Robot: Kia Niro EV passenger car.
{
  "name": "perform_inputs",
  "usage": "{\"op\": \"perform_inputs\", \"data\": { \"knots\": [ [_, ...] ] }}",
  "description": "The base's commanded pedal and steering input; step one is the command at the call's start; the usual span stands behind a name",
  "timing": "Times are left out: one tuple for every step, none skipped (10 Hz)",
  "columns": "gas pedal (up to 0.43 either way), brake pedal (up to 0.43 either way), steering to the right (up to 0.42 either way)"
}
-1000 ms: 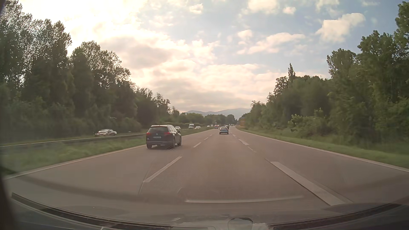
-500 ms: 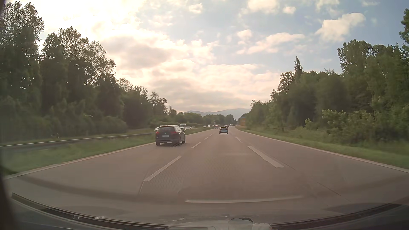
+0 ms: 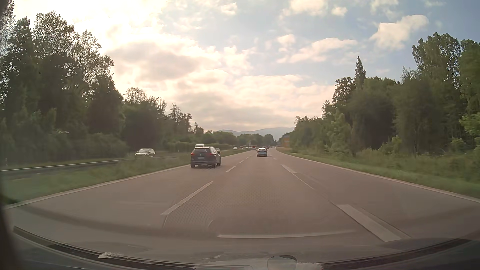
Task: Follow the waypoints while adhering to traffic rules and regulations
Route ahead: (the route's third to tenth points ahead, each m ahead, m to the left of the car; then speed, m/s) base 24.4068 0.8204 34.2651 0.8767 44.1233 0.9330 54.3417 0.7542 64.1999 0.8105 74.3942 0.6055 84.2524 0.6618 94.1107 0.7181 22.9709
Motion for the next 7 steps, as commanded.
{"op": "perform_inputs", "data": {
  "knots": [
    [0.150,0.000,0.001],
    [0.150,0.000,0.001],
    [0.150,0.000,0.001],
    [0.150,0.000,0.001],
    [0.150,0.000,0.001],
    [0.150,0.000,0.001],
    [0.150,0.000,0.001]
  ]
}}
